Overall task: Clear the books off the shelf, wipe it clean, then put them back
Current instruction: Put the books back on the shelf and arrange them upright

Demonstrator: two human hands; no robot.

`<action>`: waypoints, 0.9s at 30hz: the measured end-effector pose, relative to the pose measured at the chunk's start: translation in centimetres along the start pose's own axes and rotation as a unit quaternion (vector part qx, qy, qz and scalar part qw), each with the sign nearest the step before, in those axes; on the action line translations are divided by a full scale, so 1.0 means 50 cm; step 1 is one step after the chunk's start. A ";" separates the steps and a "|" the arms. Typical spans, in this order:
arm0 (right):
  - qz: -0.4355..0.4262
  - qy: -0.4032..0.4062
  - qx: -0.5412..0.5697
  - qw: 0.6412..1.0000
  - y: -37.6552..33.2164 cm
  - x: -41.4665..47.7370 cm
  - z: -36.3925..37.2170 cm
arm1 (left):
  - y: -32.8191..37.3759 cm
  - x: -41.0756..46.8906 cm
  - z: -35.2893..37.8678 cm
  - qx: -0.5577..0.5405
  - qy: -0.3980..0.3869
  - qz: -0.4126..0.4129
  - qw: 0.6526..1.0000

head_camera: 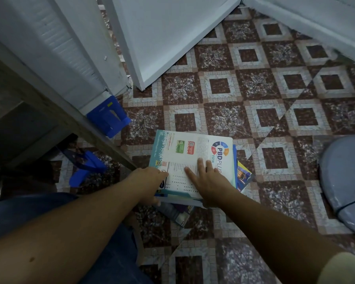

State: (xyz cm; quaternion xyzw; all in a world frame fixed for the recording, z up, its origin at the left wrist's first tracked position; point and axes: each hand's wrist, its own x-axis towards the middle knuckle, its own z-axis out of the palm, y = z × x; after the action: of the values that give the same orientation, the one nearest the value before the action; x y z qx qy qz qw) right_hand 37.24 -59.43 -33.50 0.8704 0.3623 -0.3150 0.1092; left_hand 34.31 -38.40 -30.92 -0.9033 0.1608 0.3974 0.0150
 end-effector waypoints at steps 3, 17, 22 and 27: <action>0.009 -0.013 0.004 1.000 -0.018 -0.005 -0.014 | -0.006 0.000 -0.002 -0.007 0.016 -0.002 1.000; 0.006 -0.048 0.138 0.989 -0.001 -0.029 -0.107 | 0.015 -0.018 -0.007 -0.005 0.068 -0.037 0.997; 0.021 -0.036 0.138 0.990 -0.021 -0.064 -0.170 | 0.026 -0.044 -0.047 -0.023 0.107 -0.035 0.993; 0.053 -0.009 0.115 0.992 -0.033 -0.107 -0.271 | 0.017 -0.093 -0.124 -0.076 0.148 -0.056 0.985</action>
State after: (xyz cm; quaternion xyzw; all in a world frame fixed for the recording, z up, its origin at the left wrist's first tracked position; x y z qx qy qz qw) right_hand 39.56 -55.62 -19.54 0.8920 0.2763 -0.3567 0.0280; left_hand 35.54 -38.87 -23.23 -0.9581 0.0799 0.2694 -0.0559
